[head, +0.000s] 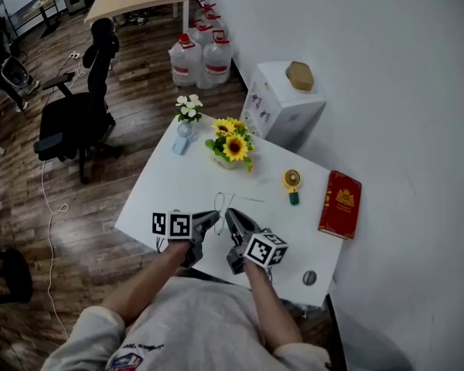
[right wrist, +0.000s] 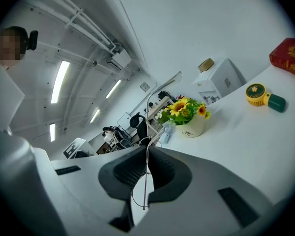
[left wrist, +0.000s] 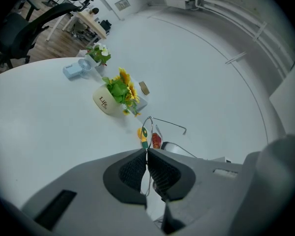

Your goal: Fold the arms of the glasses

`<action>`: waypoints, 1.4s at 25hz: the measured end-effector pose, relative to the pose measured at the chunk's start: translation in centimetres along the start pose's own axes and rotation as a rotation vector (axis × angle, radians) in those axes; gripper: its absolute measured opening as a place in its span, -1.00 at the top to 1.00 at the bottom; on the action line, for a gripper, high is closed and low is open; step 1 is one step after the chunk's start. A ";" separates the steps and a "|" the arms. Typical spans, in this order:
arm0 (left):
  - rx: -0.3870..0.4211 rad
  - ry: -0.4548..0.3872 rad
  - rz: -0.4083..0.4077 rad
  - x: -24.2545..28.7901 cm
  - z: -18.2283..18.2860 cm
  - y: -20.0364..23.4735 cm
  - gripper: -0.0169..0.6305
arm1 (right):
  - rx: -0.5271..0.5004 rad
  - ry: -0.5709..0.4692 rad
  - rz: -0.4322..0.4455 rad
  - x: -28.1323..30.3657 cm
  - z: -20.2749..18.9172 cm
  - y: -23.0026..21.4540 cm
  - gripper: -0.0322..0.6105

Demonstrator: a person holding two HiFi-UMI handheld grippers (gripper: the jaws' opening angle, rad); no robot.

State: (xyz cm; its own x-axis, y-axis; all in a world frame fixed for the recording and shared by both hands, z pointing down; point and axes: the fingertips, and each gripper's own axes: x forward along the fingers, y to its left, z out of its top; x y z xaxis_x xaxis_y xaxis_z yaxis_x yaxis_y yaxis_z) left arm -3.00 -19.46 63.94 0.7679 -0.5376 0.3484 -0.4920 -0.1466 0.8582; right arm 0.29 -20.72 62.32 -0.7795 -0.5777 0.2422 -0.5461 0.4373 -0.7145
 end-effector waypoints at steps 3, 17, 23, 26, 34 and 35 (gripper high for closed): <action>0.009 0.011 -0.006 -0.1 -0.3 -0.2 0.91 | -0.002 0.021 0.001 0.2 -0.4 -0.1 0.90; 0.025 0.041 -0.019 0.0 -0.8 -0.3 0.91 | -0.025 0.078 0.014 1.1 -1.4 0.0 0.89; 0.021 0.035 -0.011 -0.2 -0.5 0.2 0.91 | -0.044 0.061 0.006 0.7 -1.1 -0.1 0.64; 0.029 0.035 -0.003 -0.2 -0.1 0.5 0.91 | -0.044 0.054 0.001 -0.1 -0.7 -0.6 0.59; 0.066 0.061 0.003 -1.1 1.1 2.0 0.91 | -0.024 0.005 -0.060 -4.5 1.6 -4.0 0.50; 0.073 0.067 0.003 -1.3 1.3 2.1 0.91 | -0.021 -0.011 -0.068 -5.1 2.3 -4.4 0.50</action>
State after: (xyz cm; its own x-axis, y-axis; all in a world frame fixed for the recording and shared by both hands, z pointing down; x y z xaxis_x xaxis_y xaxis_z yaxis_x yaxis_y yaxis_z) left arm -5.60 -20.16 64.79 0.7910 -0.4820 0.3769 -0.5205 -0.2064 0.8285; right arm 7.39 -21.26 62.70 -0.7368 -0.6141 0.2827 -0.6043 0.4109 -0.6826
